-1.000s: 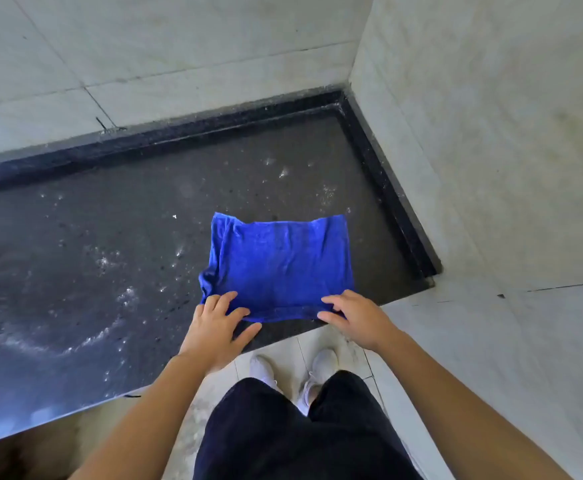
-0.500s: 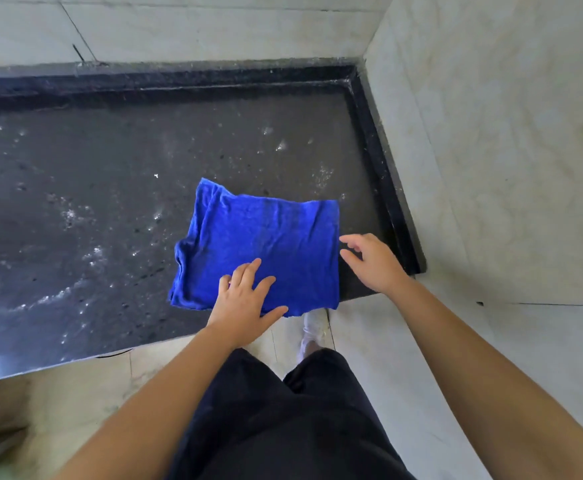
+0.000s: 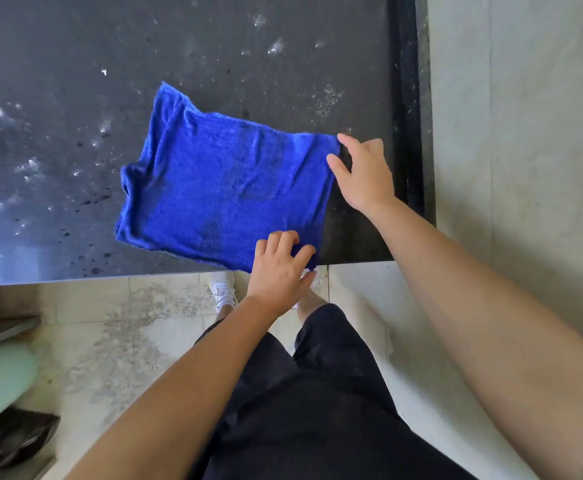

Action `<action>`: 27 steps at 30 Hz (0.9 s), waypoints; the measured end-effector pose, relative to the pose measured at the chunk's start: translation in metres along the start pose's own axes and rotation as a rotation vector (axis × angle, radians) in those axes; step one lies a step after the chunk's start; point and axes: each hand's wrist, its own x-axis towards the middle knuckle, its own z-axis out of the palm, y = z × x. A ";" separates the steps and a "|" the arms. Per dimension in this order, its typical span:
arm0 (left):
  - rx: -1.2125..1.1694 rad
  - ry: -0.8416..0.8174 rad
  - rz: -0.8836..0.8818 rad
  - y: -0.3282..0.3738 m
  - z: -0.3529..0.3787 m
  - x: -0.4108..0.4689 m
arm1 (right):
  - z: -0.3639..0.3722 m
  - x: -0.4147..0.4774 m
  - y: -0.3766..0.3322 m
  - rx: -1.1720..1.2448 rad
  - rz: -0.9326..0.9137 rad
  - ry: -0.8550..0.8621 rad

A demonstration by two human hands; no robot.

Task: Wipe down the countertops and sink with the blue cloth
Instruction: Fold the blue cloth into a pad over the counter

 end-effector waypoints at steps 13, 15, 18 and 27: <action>-0.071 -0.072 -0.100 0.002 -0.018 0.002 | -0.003 0.002 -0.003 0.336 0.193 0.043; -0.050 -0.073 -0.149 0.009 -0.017 0.002 | 0.000 -0.001 -0.003 0.361 0.219 0.055; -0.119 -0.010 -0.201 0.016 -0.011 -0.001 | 0.000 -0.005 0.001 0.383 0.245 0.092; -0.895 -0.080 -0.629 0.000 -0.072 0.003 | -0.017 -0.029 -0.017 0.551 0.265 0.183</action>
